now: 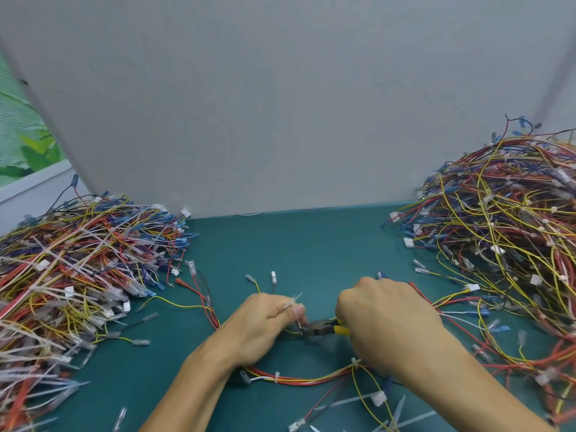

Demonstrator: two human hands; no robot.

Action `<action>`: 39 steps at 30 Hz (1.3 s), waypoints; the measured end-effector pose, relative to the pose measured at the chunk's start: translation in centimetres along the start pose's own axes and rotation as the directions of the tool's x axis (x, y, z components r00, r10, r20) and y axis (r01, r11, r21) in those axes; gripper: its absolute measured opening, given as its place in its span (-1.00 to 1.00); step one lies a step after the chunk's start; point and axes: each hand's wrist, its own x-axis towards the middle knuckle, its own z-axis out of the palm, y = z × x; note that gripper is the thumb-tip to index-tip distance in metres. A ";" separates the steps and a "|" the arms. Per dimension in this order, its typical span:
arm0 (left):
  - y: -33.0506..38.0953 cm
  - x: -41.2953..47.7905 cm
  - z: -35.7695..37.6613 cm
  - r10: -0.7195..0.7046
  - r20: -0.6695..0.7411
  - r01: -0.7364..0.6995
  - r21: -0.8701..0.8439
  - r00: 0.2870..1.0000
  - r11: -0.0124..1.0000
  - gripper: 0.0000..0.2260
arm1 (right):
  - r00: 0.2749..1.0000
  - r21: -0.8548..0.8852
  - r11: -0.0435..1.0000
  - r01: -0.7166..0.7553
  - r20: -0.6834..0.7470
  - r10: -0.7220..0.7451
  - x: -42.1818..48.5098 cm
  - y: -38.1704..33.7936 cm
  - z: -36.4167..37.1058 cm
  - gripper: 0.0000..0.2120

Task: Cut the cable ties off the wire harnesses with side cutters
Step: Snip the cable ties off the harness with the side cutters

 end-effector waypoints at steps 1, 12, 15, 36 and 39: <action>0.1 0.0 0.0 0.001 0.002 -0.001 -0.001 1.000 1.000 -0.70 | 1.000 -0.008 1.000 0.006 -0.001 -0.006 0.0 0.1 0.1 -0.78; 0.2 -0.3 -0.5 -0.029 -0.068 0.026 -0.038 0.997 0.999 -0.72 | 0.997 0.073 0.995 -0.066 0.039 0.064 -0.1 1.3 -0.2 -0.93; 0.9 -0.7 -1.7 -0.025 -0.144 0.020 -0.037 0.989 0.999 -0.71 | 0.982 0.196 0.963 -0.187 0.019 0.187 -0.4 3.9 -1.6 -0.79; 11.3 -6.0 2.3 -0.205 0.405 -0.030 0.502 0.891 0.864 -0.72 | 0.922 0.339 0.858 -0.386 0.177 0.345 -0.6 6.9 1.5 -0.87; 11.1 -6.1 1.7 -0.176 0.381 -0.026 0.470 0.908 0.882 -0.65 | 0.911 0.292 0.863 -0.412 0.147 0.385 -0.4 6.3 2.3 -0.85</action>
